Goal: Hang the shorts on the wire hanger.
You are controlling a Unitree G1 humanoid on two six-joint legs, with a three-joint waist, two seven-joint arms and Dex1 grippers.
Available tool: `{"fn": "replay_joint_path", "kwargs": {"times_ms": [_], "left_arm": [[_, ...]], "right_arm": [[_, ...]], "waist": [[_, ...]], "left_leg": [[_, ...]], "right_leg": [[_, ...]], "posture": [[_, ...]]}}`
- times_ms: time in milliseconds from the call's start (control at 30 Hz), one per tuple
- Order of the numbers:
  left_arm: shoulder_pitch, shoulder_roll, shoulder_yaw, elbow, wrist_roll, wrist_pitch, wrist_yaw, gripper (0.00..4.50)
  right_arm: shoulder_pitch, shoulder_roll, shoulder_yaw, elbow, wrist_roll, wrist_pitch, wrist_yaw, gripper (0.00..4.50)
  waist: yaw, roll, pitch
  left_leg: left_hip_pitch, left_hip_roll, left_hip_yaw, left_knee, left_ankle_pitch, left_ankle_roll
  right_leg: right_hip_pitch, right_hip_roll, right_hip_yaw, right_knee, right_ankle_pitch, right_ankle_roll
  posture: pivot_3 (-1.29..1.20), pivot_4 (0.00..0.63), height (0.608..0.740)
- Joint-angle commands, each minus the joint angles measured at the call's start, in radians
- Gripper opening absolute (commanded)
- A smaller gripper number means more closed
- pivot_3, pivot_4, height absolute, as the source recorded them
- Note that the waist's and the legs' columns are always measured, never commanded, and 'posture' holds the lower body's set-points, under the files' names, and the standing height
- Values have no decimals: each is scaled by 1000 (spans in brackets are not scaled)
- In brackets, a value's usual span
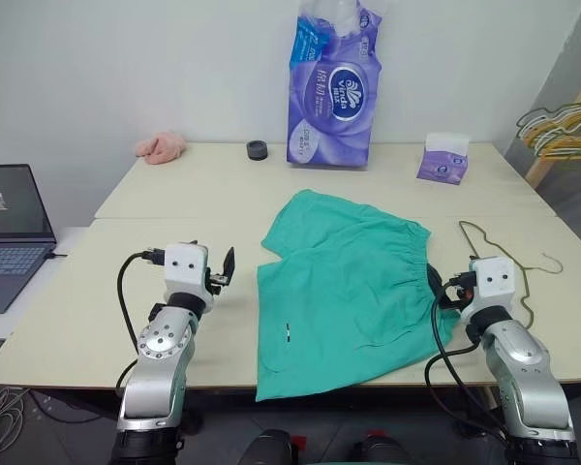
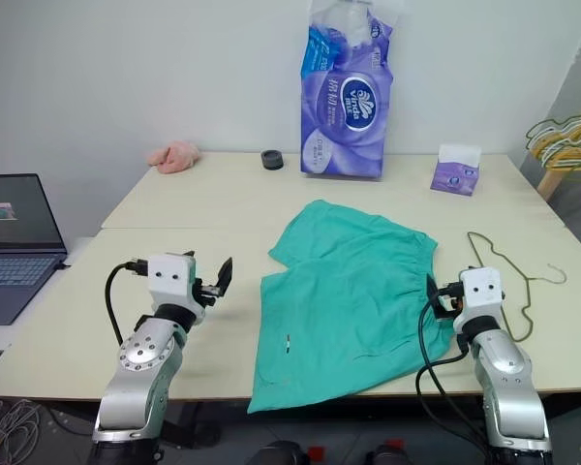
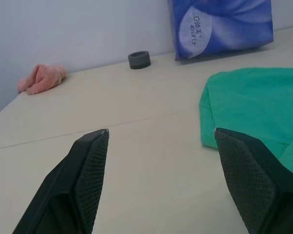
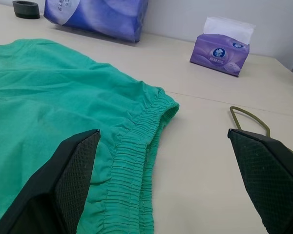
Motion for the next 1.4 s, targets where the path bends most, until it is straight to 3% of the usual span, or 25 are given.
{"fn": "replay_joint_path", "kwargs": {"times_ms": [33, 267, 400, 500, 567, 800, 1033, 1233, 1400], "left_arm": [[-15, 8, 4, -4, 11, -38, -2, 3646], [-11, 13, 2, 5, 13, -56, -14, 3646], [12, 19, 4, -28, -113, -63, -147, 3646], [28, 36, 4, -50, -173, -65, -224, 4160], [37, 69, -21, -65, -212, -39, -307, 4473], [32, 274, -151, -103, -257, 17, -602, 4473], [5, 407, -259, -91, -229, 45, -763, 4473], [-37, 383, -357, -40, -149, 54, -749, 4473], [-48, 397, -422, -8, -121, 44, -809, 4473]], "right_arm": [[-12, -8, -1, -46, 0, -18, 1, 4473], [-14, -9, 7, -42, -3, -21, 8, 4473], [-15, -12, 8, -40, 1, -25, 14, 4473], [-14, -19, 8, -43, 11, -21, 30, 4500], [-12, -27, 12, -47, 15, -19, 48, 4500], [4, -53, 49, -115, 96, 16, 172, 4500], [76, -211, 128, -306, 233, 144, 395, 4500], [158, -350, 142, -396, 295, 204, 513, 4500], [225, -399, 119, -418, 315, 198, 551, 4500]], "waist": [[0, 0, 0], [0, 0, 0], [-1, 0, 0], [-2, 0, 1], [-3, 1, 4], [-27, 4, 7], [-47, 3, 10], [-51, -2, 17], [-57, -3, 18]], "left_leg": [[0, 0, 0, 0, 0, 0], [0, 0, 0, 0, 0, 0], [0, 0, 0, 0, 0, 0], [0, 0, 0, 0, 0, 0], [0, 0, 0, 0, 0, 0], [0, 0, 1, -1, 0, 0], [0, 1, 1, -2, 0, 1], [0, 1, 1, -1, -1, 1], [0, 2, 1, -2, -1, 1]], "right_leg": [[0, 0, 0, 0, 0, 0], [0, 0, 0, 0, 0, 0], [0, 0, 0, 0, 0, 0], [0, 0, 0, -1, 0, 0], [0, 0, 0, -1, 0, -1], [0, 0, -1, 0, -2, -2], [0, 0, -1, 0, -4, -4], [0, 0, -2, 0, -5, -3], [0, 0, -2, -1, -4, -1]], "posture": [[140, 32, 740], [140, 26, 740], [139, 28, 740], [129, 31, 740], [119, 32, 740], [101, 31, 740], [72, 31, 740], [44, 32, 740], [28, 29, 740]]}}
